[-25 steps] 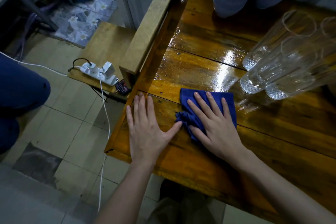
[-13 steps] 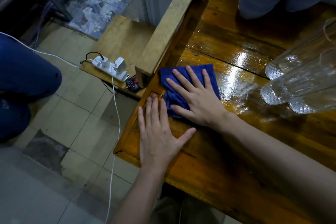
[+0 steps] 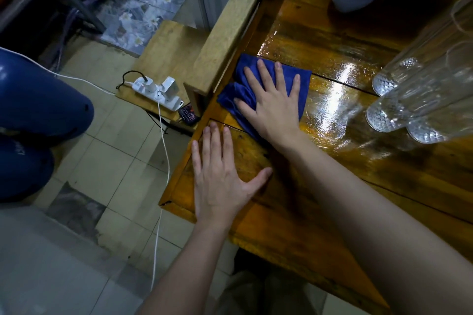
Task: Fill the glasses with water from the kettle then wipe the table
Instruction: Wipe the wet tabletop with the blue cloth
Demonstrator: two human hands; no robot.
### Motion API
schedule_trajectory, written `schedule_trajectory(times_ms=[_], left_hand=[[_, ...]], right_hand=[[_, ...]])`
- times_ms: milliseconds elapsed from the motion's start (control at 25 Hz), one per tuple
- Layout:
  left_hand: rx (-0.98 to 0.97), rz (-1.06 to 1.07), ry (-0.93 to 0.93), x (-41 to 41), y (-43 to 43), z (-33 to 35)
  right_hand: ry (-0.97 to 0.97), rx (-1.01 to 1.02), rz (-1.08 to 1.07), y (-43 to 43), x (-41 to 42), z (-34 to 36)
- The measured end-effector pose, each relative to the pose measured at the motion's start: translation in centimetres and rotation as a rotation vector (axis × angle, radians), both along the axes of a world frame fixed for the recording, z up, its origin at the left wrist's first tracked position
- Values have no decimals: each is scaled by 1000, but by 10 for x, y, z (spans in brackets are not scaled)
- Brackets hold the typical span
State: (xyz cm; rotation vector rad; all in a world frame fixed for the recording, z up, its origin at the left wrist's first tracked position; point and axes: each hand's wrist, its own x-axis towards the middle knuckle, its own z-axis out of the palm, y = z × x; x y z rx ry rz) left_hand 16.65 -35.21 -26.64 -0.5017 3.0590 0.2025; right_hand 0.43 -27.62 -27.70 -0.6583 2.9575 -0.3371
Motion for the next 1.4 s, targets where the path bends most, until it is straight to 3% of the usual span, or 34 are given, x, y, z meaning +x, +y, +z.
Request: schedule_trajectory(times_ms=[360,1080,1160,1280,1400], left_hand=[[33,0,27,2,-1,-2],[78,-74,78,5,-1,0],[60,-226,68,6,2,3],[60,-624,34,13,13,9],[90,-803,-11,15,35,9]], right_hand=[[23,47,-4,44,38,-2],[28,57,-177,180,196,3],[25,77,-181,198,210,2],[1,83,-220,228,227,4],[-34,72,-285,260,244,4]])
